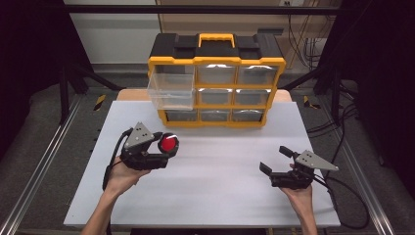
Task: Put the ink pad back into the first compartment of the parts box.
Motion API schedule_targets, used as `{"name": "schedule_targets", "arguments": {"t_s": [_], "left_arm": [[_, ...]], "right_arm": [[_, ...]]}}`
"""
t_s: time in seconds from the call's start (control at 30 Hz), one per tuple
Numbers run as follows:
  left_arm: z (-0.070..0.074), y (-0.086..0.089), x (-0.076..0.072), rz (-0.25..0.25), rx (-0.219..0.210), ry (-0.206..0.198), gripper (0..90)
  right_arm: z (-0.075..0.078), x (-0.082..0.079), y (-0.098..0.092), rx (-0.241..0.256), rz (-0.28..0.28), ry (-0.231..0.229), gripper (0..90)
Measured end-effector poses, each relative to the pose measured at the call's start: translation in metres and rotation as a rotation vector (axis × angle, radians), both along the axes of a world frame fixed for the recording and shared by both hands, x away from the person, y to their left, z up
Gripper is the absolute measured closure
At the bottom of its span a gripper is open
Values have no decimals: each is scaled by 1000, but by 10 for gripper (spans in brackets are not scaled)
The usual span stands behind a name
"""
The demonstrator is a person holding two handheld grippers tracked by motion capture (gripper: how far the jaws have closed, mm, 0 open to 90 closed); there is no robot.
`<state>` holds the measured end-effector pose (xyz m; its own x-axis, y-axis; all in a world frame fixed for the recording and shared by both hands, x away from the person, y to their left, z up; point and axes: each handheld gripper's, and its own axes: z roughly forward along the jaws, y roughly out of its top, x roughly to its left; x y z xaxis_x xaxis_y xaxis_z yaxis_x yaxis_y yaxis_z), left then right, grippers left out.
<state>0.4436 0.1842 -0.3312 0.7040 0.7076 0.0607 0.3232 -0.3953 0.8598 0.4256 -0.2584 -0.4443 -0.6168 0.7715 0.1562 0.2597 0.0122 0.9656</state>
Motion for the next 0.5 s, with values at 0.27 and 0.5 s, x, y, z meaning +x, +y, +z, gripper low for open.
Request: {"name": "schedule_targets", "arguments": {"t_s": [0.27,0.5], "left_arm": [[20,2,2,6,-12,-30,293],[36,1,4,13,-20,-52,293]], "right_arm": [[0,0,1,-2,2,5,3],[0,0,0,0,-1,3,3]]}}
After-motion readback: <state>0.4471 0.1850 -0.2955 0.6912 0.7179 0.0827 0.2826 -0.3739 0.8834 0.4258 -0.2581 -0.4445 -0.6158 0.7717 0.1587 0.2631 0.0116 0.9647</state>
